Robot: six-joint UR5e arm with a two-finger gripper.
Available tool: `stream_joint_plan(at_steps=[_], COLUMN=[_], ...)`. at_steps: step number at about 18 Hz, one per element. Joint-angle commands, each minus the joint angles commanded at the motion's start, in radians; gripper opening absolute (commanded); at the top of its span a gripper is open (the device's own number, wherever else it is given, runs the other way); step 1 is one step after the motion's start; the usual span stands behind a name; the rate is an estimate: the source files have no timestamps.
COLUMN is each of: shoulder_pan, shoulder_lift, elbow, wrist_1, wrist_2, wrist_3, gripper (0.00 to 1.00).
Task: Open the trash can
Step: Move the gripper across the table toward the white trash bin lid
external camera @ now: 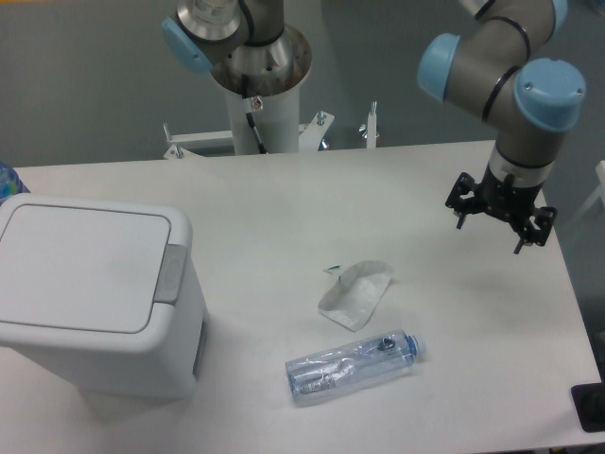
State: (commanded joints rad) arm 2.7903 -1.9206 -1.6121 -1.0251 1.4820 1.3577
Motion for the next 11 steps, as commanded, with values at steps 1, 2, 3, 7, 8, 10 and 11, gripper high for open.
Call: stream_joint_plan(at_steps=[1, 2, 3, 7, 8, 10, 11], shoulder_pan=[-0.005, -0.020, -0.040, -0.197, -0.216, -0.238, -0.242], shoulder_lift=[0.011, 0.020, 0.026, 0.073, 0.075, 0.086, 0.092], elbow=[-0.003, -0.002, 0.000, 0.069, 0.072, 0.080, 0.084], wrist_1=[0.006, 0.011, 0.020, 0.020, 0.020, 0.020, 0.020], wrist_2=[-0.012, -0.020, -0.031, -0.054, -0.063, -0.106, -0.138], wrist_3=[-0.040, -0.090, -0.141, -0.539, -0.561, -0.618, -0.641], gripper=[1.00, 1.00, 1.00, 1.00, 1.00, 1.00, 1.00])
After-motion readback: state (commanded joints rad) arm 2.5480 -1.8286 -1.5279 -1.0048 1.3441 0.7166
